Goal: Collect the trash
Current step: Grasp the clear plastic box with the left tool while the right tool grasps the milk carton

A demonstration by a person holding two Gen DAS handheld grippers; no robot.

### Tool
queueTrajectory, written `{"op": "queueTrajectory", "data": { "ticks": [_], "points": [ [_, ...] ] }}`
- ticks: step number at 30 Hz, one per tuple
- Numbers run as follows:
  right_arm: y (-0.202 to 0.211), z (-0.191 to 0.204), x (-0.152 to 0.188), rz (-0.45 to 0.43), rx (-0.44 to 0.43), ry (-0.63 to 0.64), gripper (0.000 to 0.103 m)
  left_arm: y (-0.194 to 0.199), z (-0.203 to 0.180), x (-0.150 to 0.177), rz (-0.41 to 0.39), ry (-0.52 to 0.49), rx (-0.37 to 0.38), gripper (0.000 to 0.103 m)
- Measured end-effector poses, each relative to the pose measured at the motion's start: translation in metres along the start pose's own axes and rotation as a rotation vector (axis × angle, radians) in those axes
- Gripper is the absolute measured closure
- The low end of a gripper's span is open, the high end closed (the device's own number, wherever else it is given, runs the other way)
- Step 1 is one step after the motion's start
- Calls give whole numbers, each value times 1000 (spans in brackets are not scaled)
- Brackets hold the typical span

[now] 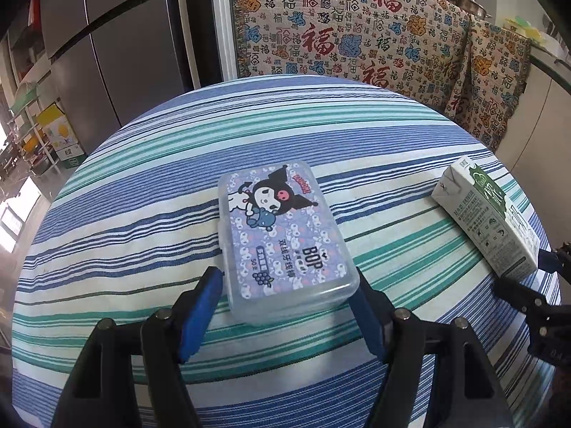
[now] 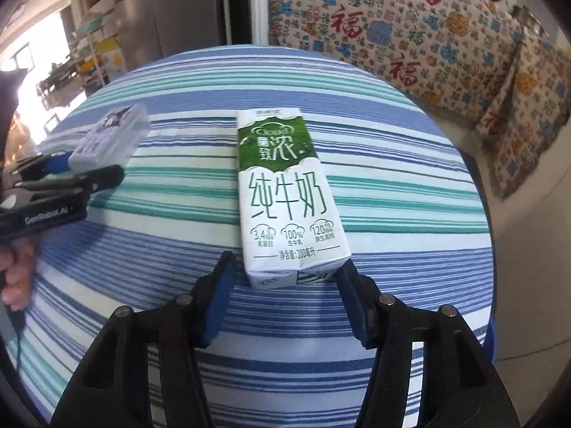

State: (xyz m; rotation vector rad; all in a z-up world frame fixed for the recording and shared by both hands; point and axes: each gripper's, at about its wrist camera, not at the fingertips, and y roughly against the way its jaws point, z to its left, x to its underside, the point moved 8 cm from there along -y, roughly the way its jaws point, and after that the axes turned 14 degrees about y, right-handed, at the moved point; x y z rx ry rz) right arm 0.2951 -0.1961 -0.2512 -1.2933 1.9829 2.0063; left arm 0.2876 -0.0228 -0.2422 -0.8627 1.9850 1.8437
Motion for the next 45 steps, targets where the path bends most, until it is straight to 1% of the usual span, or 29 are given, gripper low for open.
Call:
{"op": "queueTrajectory", "data": {
  "ticks": [3, 5, 6, 8, 10, 13, 16, 17, 19, 20, 21, 24, 27, 29, 31, 33, 34, 35, 36, 37, 41, 45],
  "points": [
    [-4, 2, 0, 2, -25, 16, 25, 0, 0, 0, 0, 0, -1, 30],
    [-5, 2, -3, 7, -32, 38, 22, 0, 0, 0, 0, 0, -1, 30],
    [-4, 2, -5, 5, -33, 47, 17, 0, -1, 0, 0, 0, -1, 30],
    [-2, 4, -10, 11, -43, 62, 12, 1, -1, 0, 1, -8, 2, 30],
    [-1, 2, -13, 22, -57, 65, 12, 2, -1, 2, 16, -32, 21, 30],
    [6, -7, -17, 16, -77, 22, 12, 9, 11, 8, 55, -61, 55, 30],
    [9, -14, -21, 20, -83, 4, 11, 18, 33, 11, 70, -46, 78, 31],
    [10, -13, -22, 24, -88, 7, 11, 21, 37, 12, 79, -32, 97, 31],
    [8, -12, -25, 32, -92, 10, 11, 28, 36, 11, 99, -9, 159, 31],
    [8, -11, -27, 33, -92, 14, 11, 30, 31, 10, 105, -15, 184, 31],
    [7, -9, -29, 35, -94, 21, 11, 32, 25, 8, 108, -34, 194, 31],
    [3, -8, -35, 42, -90, 23, 11, 26, 14, -3, 94, -118, 144, 31],
    [-1, -8, -42, 48, -92, 16, 11, 12, 11, -10, 131, -133, 143, 31],
    [-7, -6, -45, 69, -99, 29, 11, 4, 6, -12, 158, -173, 126, 31],
    [-13, -7, -47, 83, -74, 29, 11, 2, 2, -13, 167, -235, 92, 31],
    [-16, -9, -47, 88, -80, 10, 14, 9, 2, -14, 152, -276, 86, 31],
    [-16, -10, -47, 90, -90, -1, 16, 13, 1, -16, 153, -280, 104, 31],
    [-15, -11, -47, 91, -98, -4, 24, 17, 4, -16, 160, -277, 128, 31],
    [-15, -11, -46, 97, -98, 2, 45, 19, 5, -16, 170, -272, 152, 31],
    [-14, -11, -46, 101, -91, 8, 54, 19, 5, -18, 177, -269, 168, 31],
    [-7, -12, -45, 86, -85, 0, 54, 10, -4, -26, 176, -324, 167, 31],
    [-5, -8, -41, 91, -86, 1, 54, -5, -19, -26, 200, -380, 181, 28]
  ]
}}
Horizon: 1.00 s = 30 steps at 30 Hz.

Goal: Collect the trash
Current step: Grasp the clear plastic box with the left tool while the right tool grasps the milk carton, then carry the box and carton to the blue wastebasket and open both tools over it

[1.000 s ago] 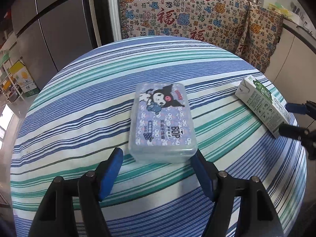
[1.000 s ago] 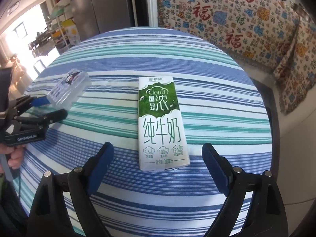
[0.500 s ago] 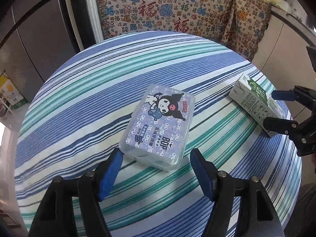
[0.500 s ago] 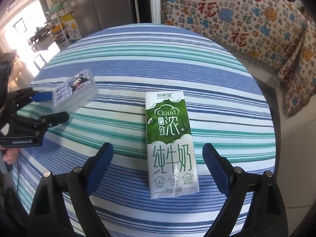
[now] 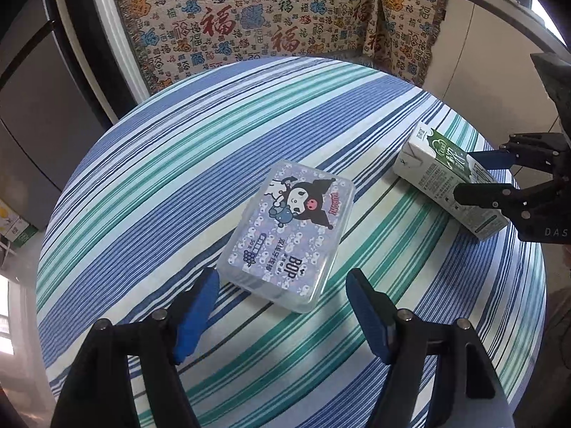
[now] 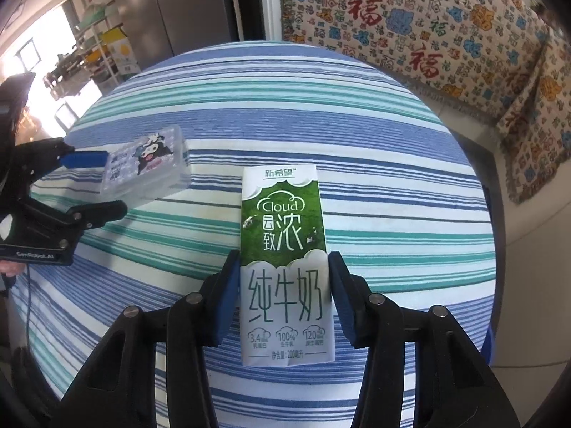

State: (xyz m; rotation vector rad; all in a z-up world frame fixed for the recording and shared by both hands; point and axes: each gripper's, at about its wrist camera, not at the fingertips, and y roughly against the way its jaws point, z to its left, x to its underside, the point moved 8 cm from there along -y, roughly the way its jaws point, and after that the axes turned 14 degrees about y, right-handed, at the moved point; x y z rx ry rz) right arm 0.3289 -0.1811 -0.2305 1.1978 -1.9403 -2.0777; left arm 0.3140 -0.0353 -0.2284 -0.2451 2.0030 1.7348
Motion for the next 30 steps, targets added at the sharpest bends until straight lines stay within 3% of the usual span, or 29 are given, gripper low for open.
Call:
{"op": "queueTrajectory", "data": {
  "ticks": [4, 10, 17, 19, 20, 21, 23, 26, 28, 30],
  "points": [
    [-2, 0, 3, 12, -7, -3, 53, -8, 2, 5, 20, -97, -69, 28],
    [0, 0, 5, 11, -18, 3, 53, 12, 4, 2, -12, -169, 4, 27],
    [-1, -4, 5, 15, -33, -11, 52, -27, -14, -23, 48, -266, 60, 27],
    [-1, -6, 6, 16, -43, -24, 50, -35, -16, -23, 65, -264, 67, 27],
    [-1, -7, 6, 17, -43, -31, 43, -34, -17, -24, 60, -256, 76, 28],
    [0, -9, 6, 11, -41, -34, 40, -33, -18, -24, 57, -247, 86, 39],
    [1, -10, 6, 3, -41, -30, 40, -30, -18, -21, 60, -228, 95, 39],
    [1, -7, 4, -4, -28, 20, 55, -27, -20, -16, 45, -213, 56, 39],
    [3, -10, 4, -9, 12, 34, 55, -21, -26, -12, 40, -183, 65, 39],
    [9, -17, 6, -35, -9, -15, 55, -14, -38, -7, 24, -151, 82, 39]
  ]
}}
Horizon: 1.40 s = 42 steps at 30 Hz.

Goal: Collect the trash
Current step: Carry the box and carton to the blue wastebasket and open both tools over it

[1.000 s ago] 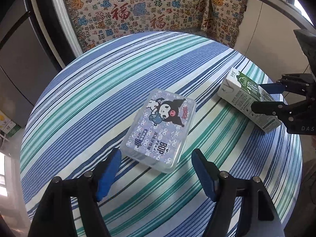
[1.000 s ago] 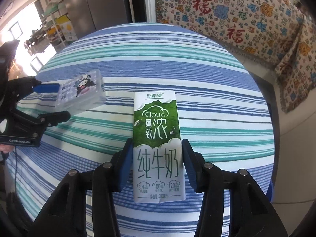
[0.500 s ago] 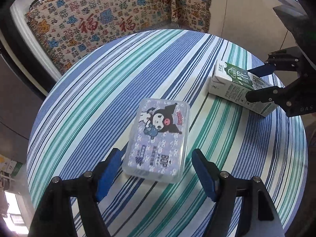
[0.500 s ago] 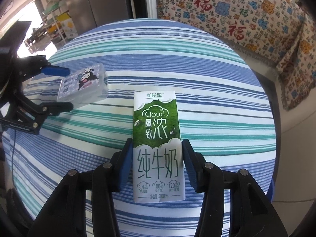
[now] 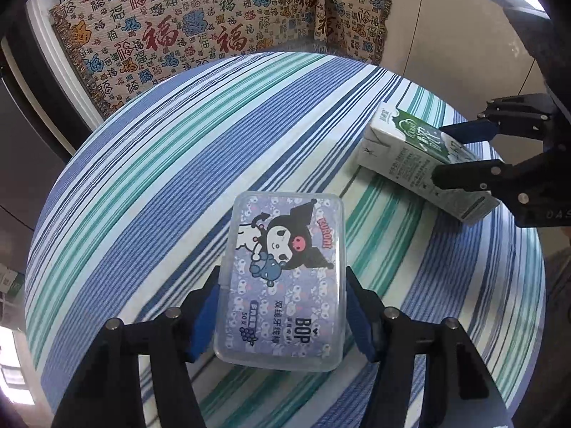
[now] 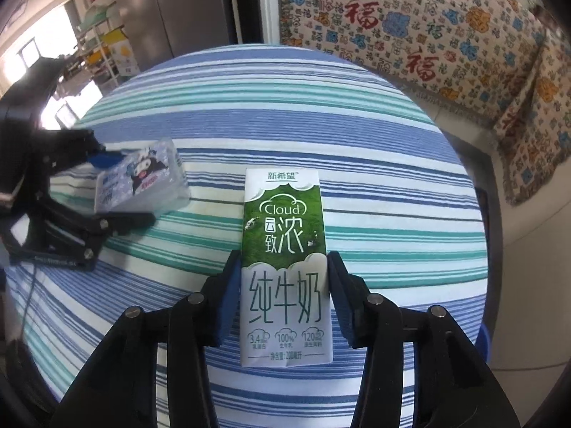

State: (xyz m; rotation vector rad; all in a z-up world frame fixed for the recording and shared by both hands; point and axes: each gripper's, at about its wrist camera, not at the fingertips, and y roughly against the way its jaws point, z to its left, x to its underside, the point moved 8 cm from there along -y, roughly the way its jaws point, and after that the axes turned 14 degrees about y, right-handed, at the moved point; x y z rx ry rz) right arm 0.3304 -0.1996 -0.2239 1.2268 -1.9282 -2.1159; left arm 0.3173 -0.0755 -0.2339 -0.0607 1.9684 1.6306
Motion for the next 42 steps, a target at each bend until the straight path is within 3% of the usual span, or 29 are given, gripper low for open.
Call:
{"op": "queueTrajectory", "data": {
  "ticks": [3, 7, 13, 18, 24, 32, 42],
  "points": [
    [18, -18, 9, -37, 13, -59, 55, 10, -29, 0, -34, 38, 16, 39],
    [48, -59, 37, -81, 26, -177, 55, 21, -85, -13, -76, 80, 94, 39],
    [110, -156, 117, -117, 163, -387, 55, 22, -193, -41, -111, 51, 216, 39],
    [133, -229, 194, -88, 261, -544, 55, -1, -287, -57, -82, 1, 290, 39],
    [126, -274, 258, -86, 251, -668, 55, -54, -373, -63, -29, -30, 301, 39],
    [111, -302, 297, -87, 214, -741, 54, -125, -422, -65, 45, -5, 303, 39],
    [101, -317, 320, -88, 210, -833, 54, -157, -439, -66, 51, -35, 279, 39]
  ]
}}
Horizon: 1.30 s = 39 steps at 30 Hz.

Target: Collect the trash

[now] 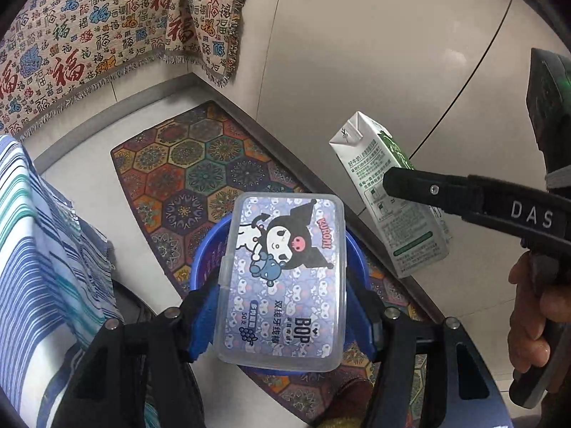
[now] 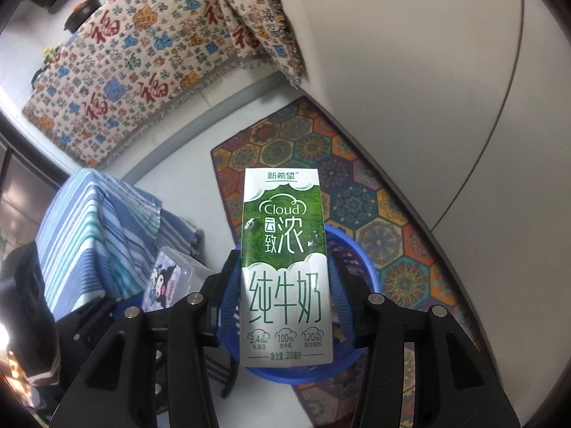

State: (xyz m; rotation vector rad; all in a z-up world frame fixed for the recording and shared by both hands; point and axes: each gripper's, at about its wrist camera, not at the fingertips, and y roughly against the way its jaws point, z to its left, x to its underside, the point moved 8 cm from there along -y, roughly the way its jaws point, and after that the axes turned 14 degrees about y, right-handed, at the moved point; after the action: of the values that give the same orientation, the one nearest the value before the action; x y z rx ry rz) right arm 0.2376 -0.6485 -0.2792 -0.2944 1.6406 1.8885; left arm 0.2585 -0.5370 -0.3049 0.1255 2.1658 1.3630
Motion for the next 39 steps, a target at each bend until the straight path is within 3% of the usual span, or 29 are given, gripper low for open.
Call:
{"op": "queueTrajectory", "data": {
  "ticks": [6, 9, 13, 17, 22, 24, 27, 29, 31, 34, 39],
  "points": [
    [-6, -9, 1, -4, -19, -57, 51, -5, -8, 7, 8, -40, 0, 32],
    [-7, -12, 2, -10, -32, -89, 36, -9, -8, 5, 13, -39, 4, 31],
    [1, -16, 1, -30, -20, -107, 29, -5, -5, -1, -4, -22, 3, 31],
    [15, -21, 0, -48, 21, -107, 18, 17, -8, -4, -65, -10, -15, 31],
    [60, -17, 8, -76, 62, -93, 0, 72, -20, 2, -137, -13, -23, 29],
    [83, -11, 17, -91, 66, -89, 0, 100, -22, 7, -165, 3, 0, 17],
    [111, 1, 35, -106, 85, -55, 0, 135, -23, 21, -204, 14, -6, 9],
    [122, 7, 56, -68, 162, -14, 0, 146, -26, 32, -181, -3, -33, 0],
    [129, 12, 80, -40, 240, 17, 0, 159, -26, 45, -199, -13, -51, 0],
    [141, 27, 106, -31, 279, 48, 0, 173, -26, 63, -205, -27, -71, 0],
    [175, 40, 121, -84, 354, 69, 0, 195, -16, 79, -213, -3, -153, 0]
  ]
}}
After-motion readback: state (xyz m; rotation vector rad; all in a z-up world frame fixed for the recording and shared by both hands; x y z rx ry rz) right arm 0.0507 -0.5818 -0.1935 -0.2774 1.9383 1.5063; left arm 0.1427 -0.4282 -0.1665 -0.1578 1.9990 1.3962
